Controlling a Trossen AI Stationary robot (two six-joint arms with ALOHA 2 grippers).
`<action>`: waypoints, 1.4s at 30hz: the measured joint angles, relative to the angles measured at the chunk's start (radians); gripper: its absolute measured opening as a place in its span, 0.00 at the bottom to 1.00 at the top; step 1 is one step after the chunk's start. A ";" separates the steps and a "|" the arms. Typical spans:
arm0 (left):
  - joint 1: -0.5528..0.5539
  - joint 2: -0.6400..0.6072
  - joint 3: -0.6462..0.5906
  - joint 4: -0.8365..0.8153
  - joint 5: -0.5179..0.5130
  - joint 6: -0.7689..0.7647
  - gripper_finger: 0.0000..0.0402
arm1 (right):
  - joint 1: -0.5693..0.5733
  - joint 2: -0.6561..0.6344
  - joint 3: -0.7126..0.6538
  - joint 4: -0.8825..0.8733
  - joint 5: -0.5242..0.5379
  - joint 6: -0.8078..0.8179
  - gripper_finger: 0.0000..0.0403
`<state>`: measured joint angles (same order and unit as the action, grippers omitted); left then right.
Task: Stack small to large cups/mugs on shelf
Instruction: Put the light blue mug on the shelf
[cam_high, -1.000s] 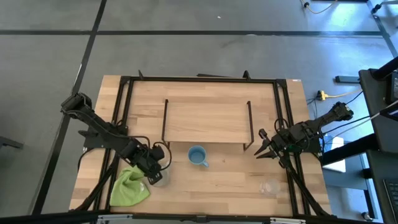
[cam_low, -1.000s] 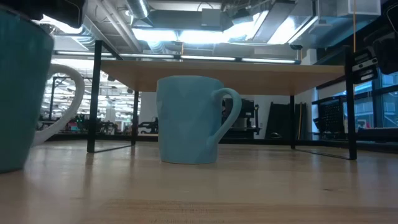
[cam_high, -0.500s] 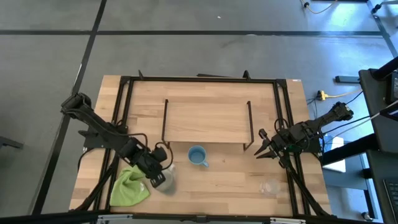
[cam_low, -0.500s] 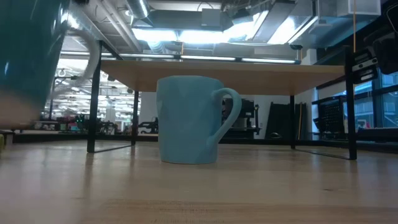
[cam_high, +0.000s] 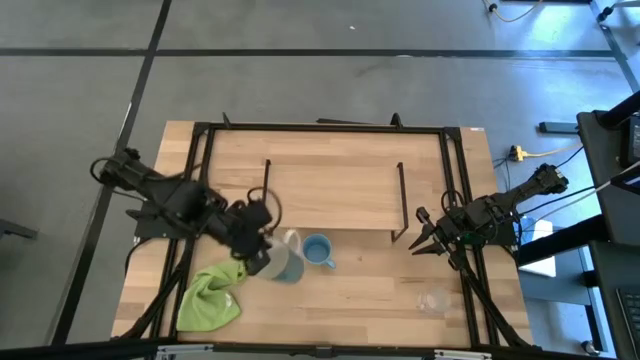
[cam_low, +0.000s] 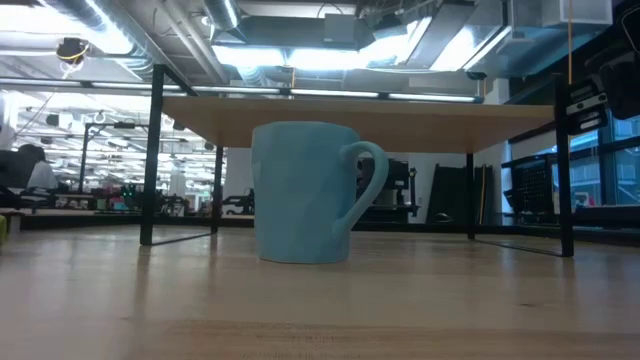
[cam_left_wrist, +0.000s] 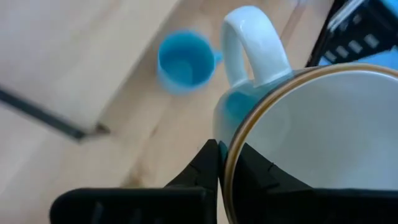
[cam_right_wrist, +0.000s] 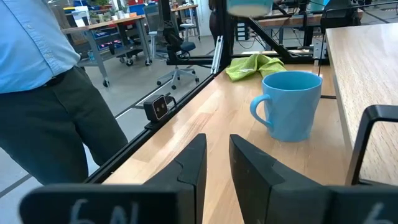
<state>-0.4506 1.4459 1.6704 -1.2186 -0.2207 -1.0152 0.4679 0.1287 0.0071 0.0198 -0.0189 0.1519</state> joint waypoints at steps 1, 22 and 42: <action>0.029 0.014 0.033 -0.001 0.005 0.029 0.05 | 0.000 0.000 0.000 0.000 0.000 -0.001 0.18; 0.424 0.422 0.604 -0.065 0.247 0.414 0.05 | 0.000 0.000 0.000 0.000 0.000 -0.028 0.18; 0.569 0.625 0.685 0.061 0.264 0.323 0.05 | 0.000 0.000 0.000 0.013 0.011 -0.306 0.18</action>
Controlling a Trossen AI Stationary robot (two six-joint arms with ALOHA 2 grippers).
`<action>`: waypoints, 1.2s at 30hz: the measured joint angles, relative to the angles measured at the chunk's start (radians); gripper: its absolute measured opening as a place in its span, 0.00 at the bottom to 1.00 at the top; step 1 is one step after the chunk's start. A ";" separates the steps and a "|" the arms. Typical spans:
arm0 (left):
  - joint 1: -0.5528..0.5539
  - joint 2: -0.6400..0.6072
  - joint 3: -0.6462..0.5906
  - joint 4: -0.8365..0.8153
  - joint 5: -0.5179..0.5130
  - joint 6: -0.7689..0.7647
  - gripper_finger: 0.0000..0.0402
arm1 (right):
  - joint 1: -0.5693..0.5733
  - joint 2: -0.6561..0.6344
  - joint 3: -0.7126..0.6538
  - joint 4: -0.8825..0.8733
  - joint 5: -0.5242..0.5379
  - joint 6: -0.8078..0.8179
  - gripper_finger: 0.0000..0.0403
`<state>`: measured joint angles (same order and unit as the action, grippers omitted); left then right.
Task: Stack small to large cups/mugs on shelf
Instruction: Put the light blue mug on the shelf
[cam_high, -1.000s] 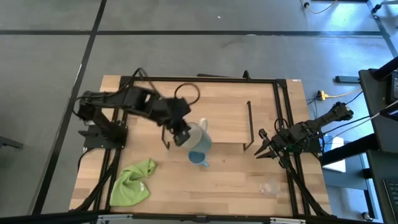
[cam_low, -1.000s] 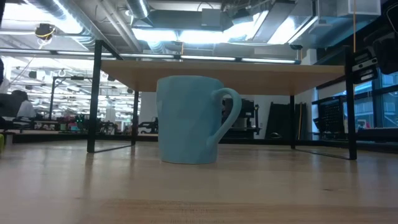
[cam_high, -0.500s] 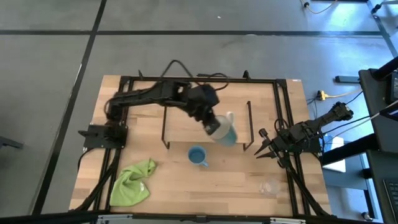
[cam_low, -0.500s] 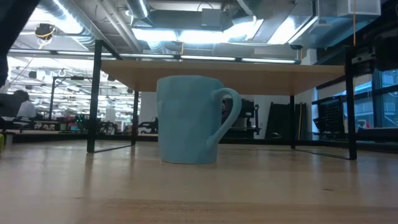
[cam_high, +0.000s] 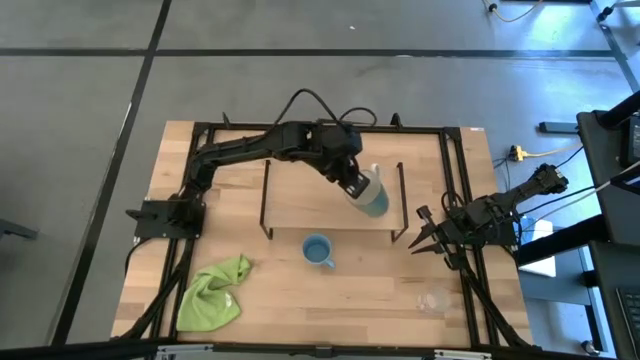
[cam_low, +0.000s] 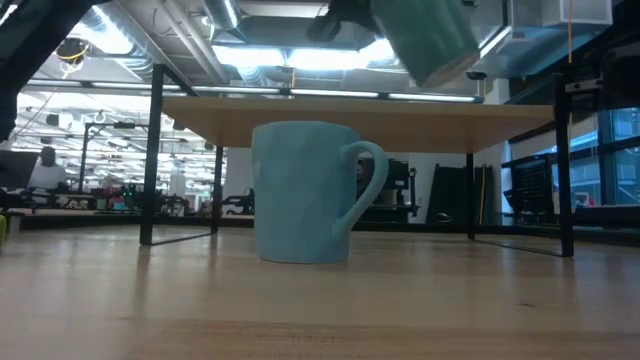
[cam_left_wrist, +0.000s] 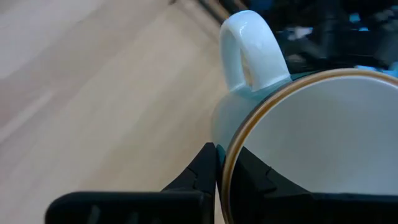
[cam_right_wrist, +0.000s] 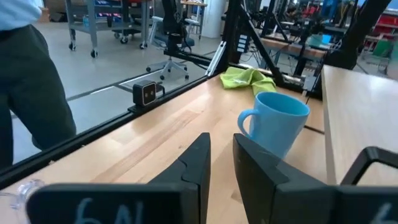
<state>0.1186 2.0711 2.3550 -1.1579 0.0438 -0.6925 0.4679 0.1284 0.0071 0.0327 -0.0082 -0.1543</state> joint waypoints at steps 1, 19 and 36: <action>0.002 -0.008 0.000 -0.016 -0.008 -0.004 0.05 | 0.000 0.000 0.000 0.006 0.000 -0.004 0.18; -0.054 -0.201 -0.012 -0.404 -0.105 -0.100 0.05 | 0.000 -0.002 0.000 -0.013 -0.002 0.018 0.18; -0.022 -0.144 -0.018 -0.429 -0.068 -0.003 0.05 | 0.000 -0.006 0.000 0.475 0.144 -0.060 0.18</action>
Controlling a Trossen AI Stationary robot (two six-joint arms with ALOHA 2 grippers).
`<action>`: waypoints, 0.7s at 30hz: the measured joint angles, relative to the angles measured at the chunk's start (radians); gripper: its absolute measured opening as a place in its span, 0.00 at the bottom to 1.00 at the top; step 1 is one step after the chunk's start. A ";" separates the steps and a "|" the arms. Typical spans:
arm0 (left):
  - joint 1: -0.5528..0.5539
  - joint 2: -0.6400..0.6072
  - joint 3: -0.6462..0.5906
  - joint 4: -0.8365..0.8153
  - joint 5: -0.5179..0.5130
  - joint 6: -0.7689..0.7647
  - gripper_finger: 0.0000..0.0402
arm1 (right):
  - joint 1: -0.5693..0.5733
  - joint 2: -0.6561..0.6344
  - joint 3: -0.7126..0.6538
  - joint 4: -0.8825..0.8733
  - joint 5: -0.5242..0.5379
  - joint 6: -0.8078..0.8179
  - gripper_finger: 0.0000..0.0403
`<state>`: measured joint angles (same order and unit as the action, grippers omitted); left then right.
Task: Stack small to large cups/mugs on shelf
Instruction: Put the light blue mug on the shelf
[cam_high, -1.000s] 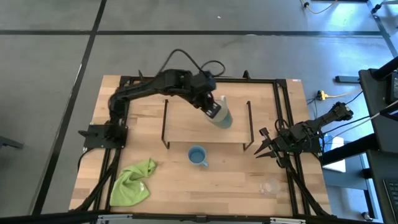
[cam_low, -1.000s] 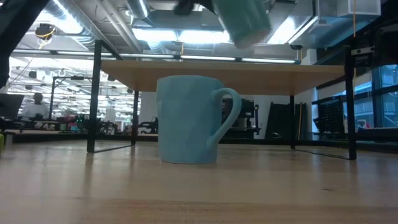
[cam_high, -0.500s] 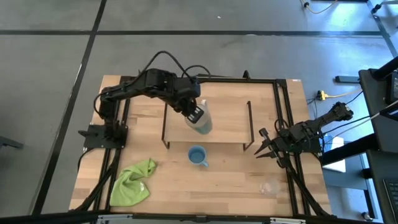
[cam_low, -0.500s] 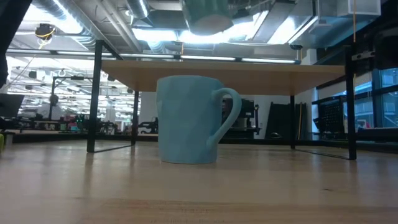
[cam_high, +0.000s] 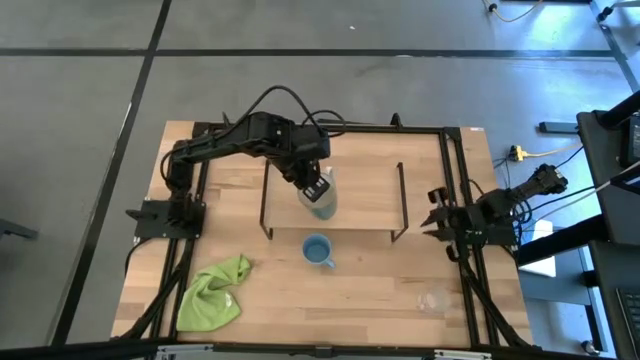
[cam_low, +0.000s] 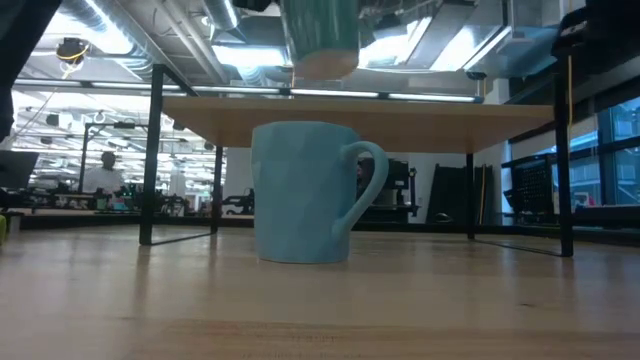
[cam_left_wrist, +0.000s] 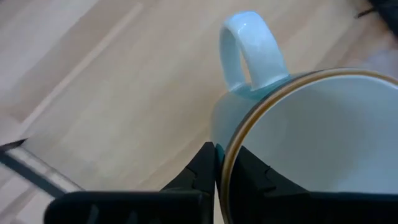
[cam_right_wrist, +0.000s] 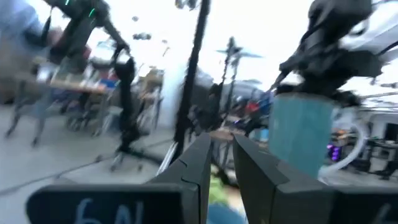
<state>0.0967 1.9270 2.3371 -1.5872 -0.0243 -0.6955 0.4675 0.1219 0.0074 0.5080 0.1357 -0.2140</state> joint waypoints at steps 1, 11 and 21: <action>0.008 0.003 0.000 0.012 -0.004 0.004 0.05 | 0.000 0.000 0.000 0.034 0.012 0.012 0.18; 0.035 0.025 0.002 0.014 0.006 0.052 0.05 | 0.000 0.000 0.000 0.357 0.022 -0.010 0.18; 0.033 0.081 -0.008 0.024 0.004 0.092 0.05 | 0.000 0.000 0.000 0.447 0.022 -0.004 0.18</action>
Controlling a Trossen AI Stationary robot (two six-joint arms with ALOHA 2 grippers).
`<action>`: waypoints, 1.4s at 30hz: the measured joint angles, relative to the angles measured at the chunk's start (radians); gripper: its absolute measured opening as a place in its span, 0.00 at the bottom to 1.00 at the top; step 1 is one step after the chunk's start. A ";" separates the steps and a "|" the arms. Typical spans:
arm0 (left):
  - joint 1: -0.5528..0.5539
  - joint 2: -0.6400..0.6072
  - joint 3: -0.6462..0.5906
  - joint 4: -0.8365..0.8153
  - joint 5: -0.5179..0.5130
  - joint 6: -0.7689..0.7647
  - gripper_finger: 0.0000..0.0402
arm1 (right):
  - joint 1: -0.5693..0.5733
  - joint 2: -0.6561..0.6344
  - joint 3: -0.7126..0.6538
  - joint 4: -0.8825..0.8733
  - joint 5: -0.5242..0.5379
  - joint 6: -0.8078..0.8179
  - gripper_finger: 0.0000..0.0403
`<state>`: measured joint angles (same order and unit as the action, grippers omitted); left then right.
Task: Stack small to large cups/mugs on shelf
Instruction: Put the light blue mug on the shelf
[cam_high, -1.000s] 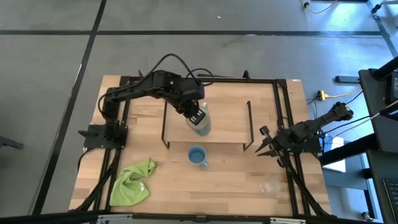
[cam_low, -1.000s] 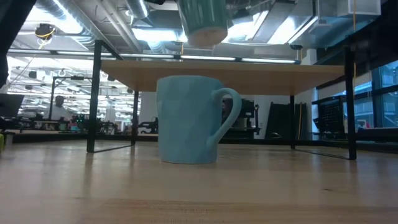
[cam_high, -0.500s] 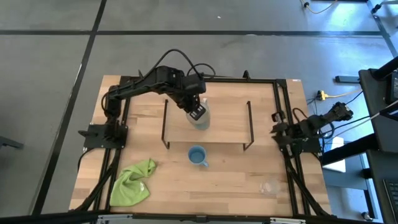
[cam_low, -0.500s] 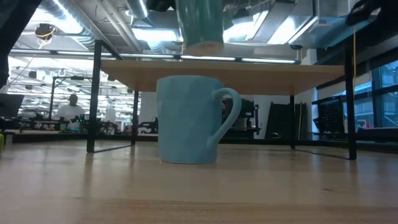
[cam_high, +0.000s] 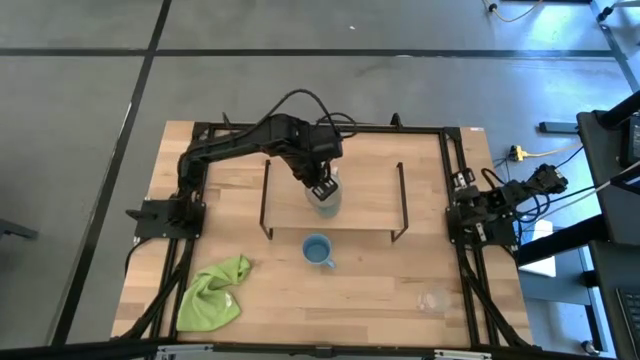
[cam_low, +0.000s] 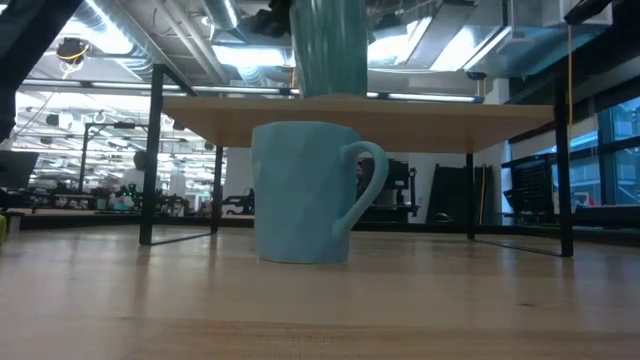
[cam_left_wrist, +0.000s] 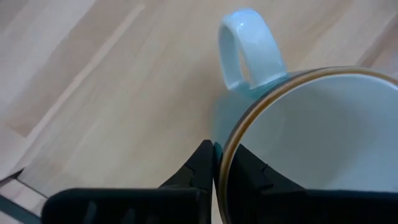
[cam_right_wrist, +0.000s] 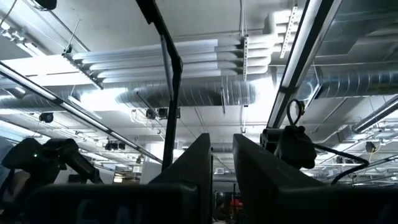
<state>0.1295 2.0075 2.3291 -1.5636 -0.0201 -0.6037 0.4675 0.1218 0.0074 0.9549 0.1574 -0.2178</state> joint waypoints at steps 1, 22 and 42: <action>0.000 0.000 0.000 -0.001 -0.011 0.000 0.05 | 0.000 0.000 0.000 -0.004 0.000 0.002 0.18; 0.013 0.014 0.000 -0.007 -0.016 -0.067 0.06 | 0.000 0.000 0.000 -0.061 0.000 0.000 0.18; 0.008 0.014 0.000 -0.007 0.020 -0.068 0.10 | 0.000 0.000 0.000 -0.070 0.000 0.005 0.18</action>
<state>0.1371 2.0220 2.3291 -1.5707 -0.0004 -0.6714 0.4677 0.1219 0.0074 0.8850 0.1574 -0.2123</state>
